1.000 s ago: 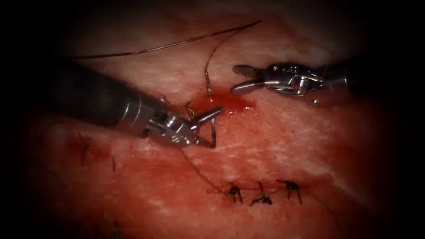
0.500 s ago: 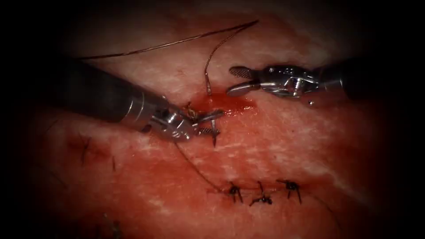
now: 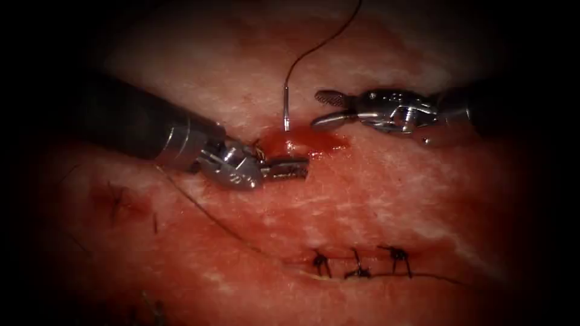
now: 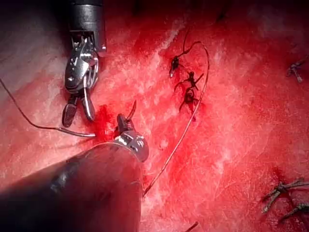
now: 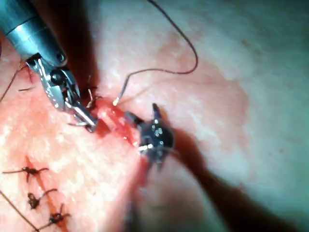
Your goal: Wound Closure
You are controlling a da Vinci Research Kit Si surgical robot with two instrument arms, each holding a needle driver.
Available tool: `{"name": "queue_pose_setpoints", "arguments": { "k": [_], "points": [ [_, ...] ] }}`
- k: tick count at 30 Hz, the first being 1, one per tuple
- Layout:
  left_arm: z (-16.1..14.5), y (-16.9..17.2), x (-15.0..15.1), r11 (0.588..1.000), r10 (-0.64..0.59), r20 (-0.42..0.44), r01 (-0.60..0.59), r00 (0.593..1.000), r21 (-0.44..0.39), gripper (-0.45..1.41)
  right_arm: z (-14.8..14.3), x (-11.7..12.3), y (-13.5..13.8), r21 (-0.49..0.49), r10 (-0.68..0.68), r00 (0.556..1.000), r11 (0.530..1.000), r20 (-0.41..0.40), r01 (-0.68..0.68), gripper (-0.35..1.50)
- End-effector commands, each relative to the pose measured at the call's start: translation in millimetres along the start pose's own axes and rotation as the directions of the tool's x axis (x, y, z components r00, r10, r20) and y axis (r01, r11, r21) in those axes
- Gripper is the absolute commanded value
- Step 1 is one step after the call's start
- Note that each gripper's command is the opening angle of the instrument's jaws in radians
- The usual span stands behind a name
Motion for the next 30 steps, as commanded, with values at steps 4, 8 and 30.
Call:
{"name": "queue_pose_setpoints", "arguments": {
  "k": [4, 8, 30],
  "points": [
    [0.4, 1.0, 0.7, 0.957, -0.286, -0.035, 0.283, 0.958, -0.06, -0.45, 0.1, -0.6, -0.7, 0.01, 0.027, 1.0, 1.0, 0.0, -0.027, 1.3],
    [0.1, 1.9, 1.7, 0.894, -0.435, -0.043, 0.426, 0.899, -0.14, -0.45, -0.8, -0.2, -0.9, 0.019, 0.061, 0.998, 0.998, 0.0, -0.061, 1.18],
    [-1.9, 1.1, 11.5, 0.899, -0.401, -0.046, 0.384, 0.915, -0.211, -0.45, -3.3, 0.0, -6.2, 0.247, 0.416, 0.898, 0.863, 0.144, -0.44, 0.8]
  ]
}}
